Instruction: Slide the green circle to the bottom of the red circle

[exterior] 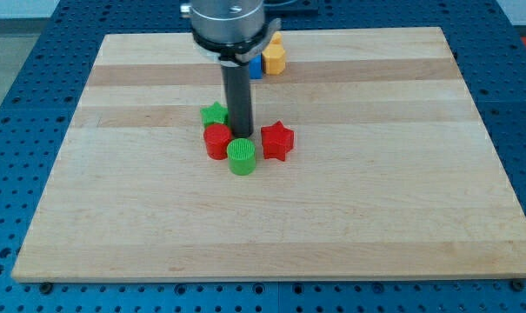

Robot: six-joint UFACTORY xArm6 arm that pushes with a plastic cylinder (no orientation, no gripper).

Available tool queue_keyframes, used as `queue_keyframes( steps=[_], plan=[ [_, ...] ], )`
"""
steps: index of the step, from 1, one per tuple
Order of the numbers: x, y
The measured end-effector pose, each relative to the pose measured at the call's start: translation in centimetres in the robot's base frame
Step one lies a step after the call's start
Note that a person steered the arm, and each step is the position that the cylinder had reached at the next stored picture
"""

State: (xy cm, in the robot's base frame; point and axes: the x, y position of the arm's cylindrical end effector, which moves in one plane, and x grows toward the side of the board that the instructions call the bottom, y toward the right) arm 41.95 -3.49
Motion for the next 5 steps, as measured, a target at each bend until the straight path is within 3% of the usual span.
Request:
queue_keyframes(
  steps=[2,5],
  plan=[
    [4.5,1.3],
    [7.2,2.3]
  ],
)
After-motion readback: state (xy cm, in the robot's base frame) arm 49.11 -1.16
